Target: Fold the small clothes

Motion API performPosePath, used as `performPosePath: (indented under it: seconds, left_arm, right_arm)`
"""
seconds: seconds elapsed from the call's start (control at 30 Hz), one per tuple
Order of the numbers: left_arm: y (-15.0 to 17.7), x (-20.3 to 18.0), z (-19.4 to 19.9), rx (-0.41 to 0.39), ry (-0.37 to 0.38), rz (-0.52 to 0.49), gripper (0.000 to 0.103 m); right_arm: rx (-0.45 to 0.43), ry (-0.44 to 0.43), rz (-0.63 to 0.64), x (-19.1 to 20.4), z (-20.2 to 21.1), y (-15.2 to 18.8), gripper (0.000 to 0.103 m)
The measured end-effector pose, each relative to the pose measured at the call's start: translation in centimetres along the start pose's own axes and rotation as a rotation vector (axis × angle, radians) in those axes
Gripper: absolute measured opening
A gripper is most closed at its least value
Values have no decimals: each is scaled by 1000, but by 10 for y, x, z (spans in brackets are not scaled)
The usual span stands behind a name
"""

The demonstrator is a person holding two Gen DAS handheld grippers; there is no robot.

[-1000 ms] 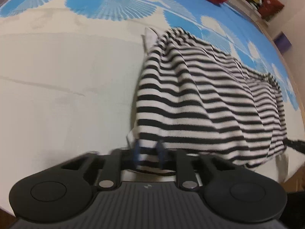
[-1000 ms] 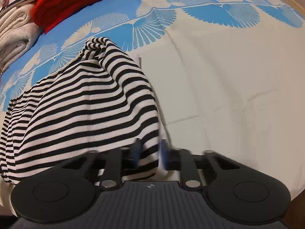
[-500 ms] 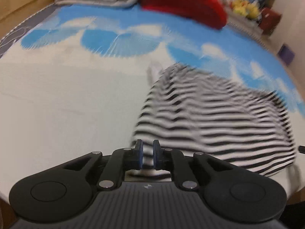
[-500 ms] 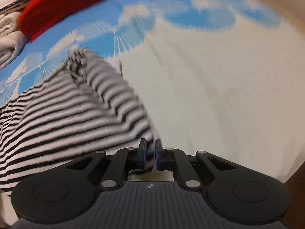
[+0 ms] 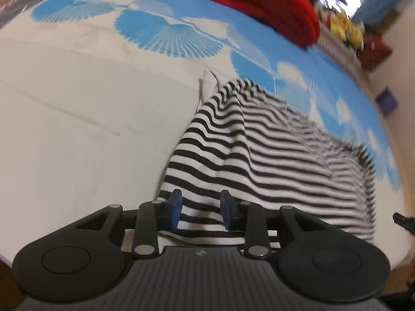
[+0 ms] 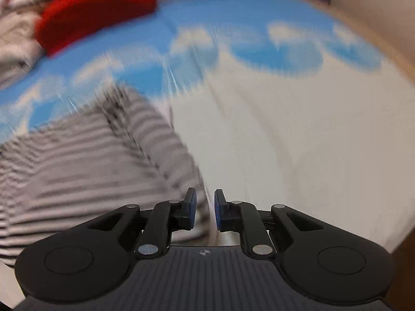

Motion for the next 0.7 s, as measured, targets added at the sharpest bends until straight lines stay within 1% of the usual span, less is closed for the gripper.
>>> performPosePath:
  seconds: [0.07,0.13,0.2,0.23,0.27,0.4,0.43,0.47,0.53,0.6,0.63,0.7]
  left_arm:
    - [3,8,2,14,29,67,34]
    - [8,12,3,39,47,117,34]
    - [14,18,-1,66,50,160,34]
    - [16,20,-4,78,46,179,36]
    - [18,22,-7,87,40,197,38]
    - [20,33,-18,102,21,278,38]
    - [20,36,-19,107,24,305,39]
    - [21,38,-21,113,26,332,43]
    - [21,41,-24,115,25,366,46]
    - [18,42,-29,109,3,359,46]
    - [18,41,-30,98,-18,353,46]
    - [17,41,-34,81,-28,369,48]
  right_arm:
    - [-106,-40,24,5,31,-15,25]
    - [-204,-90,51,9,59,-22,43]
    - [-275,-126,84,11,72,-28,46]
    - [-297,-134,92,11,76,-28,46]
    - [-305,-135,90,11,76,-26,46]
    - [-263,-98,63,15,58,-22,47]
    - [-259,-85,75,18,54,-21,46]
    - [-256,-69,99,22,50,-19,46]
    - [-256,-28,172,33,44,-13,46]
    - [-245,-21,205,38,42,-9,46]
    - [-240,-24,197,39,41,-7,46]
    - [-233,-30,165,35,42,-7,46]
Point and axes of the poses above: each gripper's, at about its wrist camera, not at the fingertips, and z roughly against the way its jaws point, x to its left, y to its underside, the point moved 4 cm from there along -z, roughly the way its jaws point, and after that the axes turned 6 degrees about z, right-handed, at the moved point
